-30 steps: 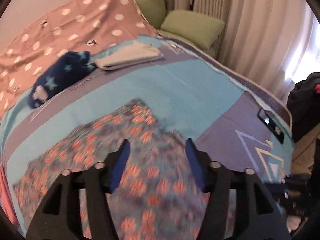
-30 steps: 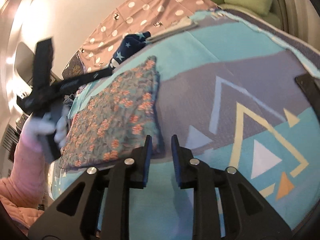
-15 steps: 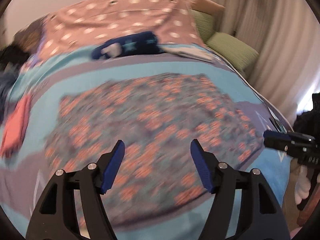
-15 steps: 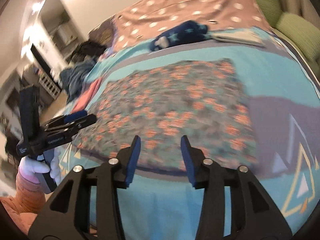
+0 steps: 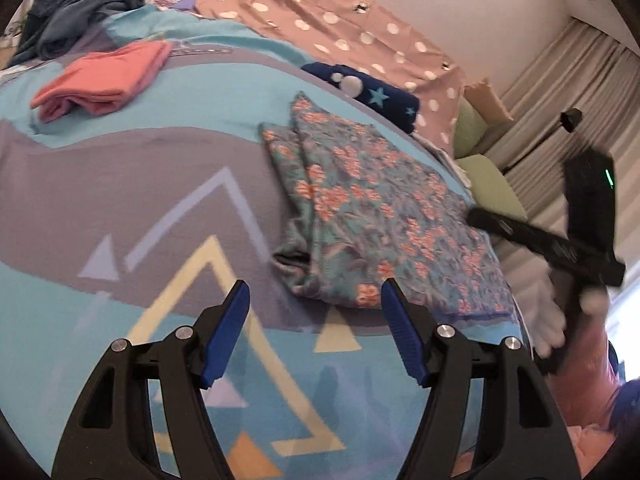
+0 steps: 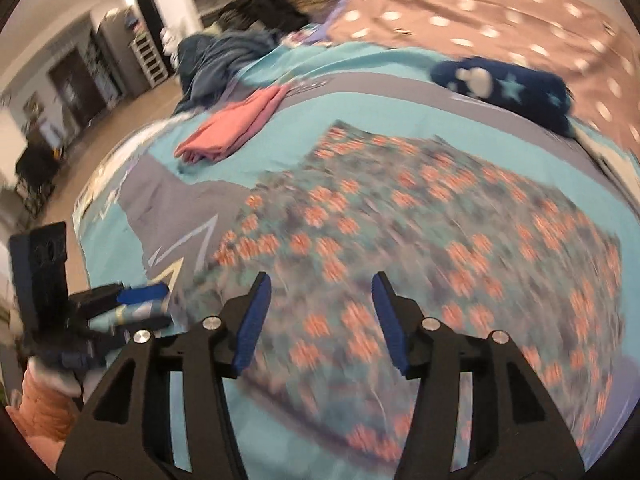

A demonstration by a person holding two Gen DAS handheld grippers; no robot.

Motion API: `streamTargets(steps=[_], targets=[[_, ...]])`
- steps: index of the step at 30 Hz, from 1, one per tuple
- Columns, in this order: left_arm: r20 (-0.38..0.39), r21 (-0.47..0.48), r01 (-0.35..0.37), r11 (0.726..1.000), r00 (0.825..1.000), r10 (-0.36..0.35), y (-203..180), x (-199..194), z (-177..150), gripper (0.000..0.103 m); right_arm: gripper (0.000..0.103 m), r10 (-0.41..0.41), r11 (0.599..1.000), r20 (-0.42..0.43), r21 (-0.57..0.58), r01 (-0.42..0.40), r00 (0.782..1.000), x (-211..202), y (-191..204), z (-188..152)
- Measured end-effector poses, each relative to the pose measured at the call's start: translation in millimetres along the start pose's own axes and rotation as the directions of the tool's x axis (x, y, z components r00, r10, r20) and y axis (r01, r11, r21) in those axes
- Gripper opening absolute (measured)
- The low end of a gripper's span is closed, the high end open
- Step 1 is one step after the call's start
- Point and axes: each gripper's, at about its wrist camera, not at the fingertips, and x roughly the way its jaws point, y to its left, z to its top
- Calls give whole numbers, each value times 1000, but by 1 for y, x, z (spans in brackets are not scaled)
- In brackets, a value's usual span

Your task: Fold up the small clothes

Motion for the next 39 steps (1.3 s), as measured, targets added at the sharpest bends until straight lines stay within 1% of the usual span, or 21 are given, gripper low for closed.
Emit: streamTargets(steps=[3,5,8,10,11,12,13,14,15,18,21,23,24,25,28,30,32,36,37,38,39], targets=[[-26,28,-1,1000,1000,1,-7,16,2,69,59,-18,998,-37,-67,16,999,27,16,28],[-32,28,-4,1000,999,5,-8,22,2,68,59,-44,994,-62,-102,37,997,45,24,43],[-6,35,-8,999,1000,8,-7,17,0,69,59,-64,992,-97,-115,53,993,62,30,55],[22,49,17,999,1000,-18,-2,8,0,68,59,-53,992,-109,-122,39,993,70,34,58],[32,61,47,997,998,-49,0,3,1,64,59,-46,991,-111,-127,32,993,73,35,58],[21,77,86,993,996,-88,2,1,3,56,60,-39,992,-115,-126,24,993,76,36,58],[5,92,118,989,993,-119,2,0,4,51,60,-32,992,-120,-121,17,992,78,36,57],[-18,119,153,981,988,-152,3,2,7,44,60,-26,993,-127,-113,11,992,80,34,55],[-34,137,168,976,986,-165,3,4,9,44,60,-23,994,-131,-108,9,991,81,34,54],[-98,224,202,953,978,-184,1,15,19,44,60,-26,995,-142,-96,13,990,82,30,51],[-204,309,272,911,955,-216,-5,30,25,44,61,-37,996,-140,-91,25,989,77,26,50],[-268,335,286,898,942,-201,-4,41,25,44,61,-47,995,-135,-97,34,990,74,26,52],[-286,339,279,898,940,-184,-2,45,25,44,61,-48,994,-132,-100,35,990,73,26,53],[-309,337,287,897,933,-182,1,49,25,43,62,-49,994,-131,-102,35,990,72,27,54],[-335,347,317,883,921,-199,2,46,22,44,63,-41,993,-138,-113,25,990,75,30,57],[-359,369,346,863,909,-211,-1,40,15,42,63,-43,993,-152,-120,25,987,82,34,60],[-363,387,344,856,910,-201,-1,39,9,40,63,-70,990,-172,-129,48,983,94,40,67],[-354,334,350,875,907,-228,10,41,15,33,65,-144,980,-191,-161,114,971,119,61,84],[-353,330,351,876,907,-230,10,41,15,33,68,-186,970,-193,-191,148,963,128,70,88],[-351,323,352,878,907,-234,11,41,14,33,70,-222,960,-199,-214,178,955,136,75,90],[-350,315,351,882,907,-236,11,41,14,33,70,-276,945,-216,-238,223,937,149,79,93]])
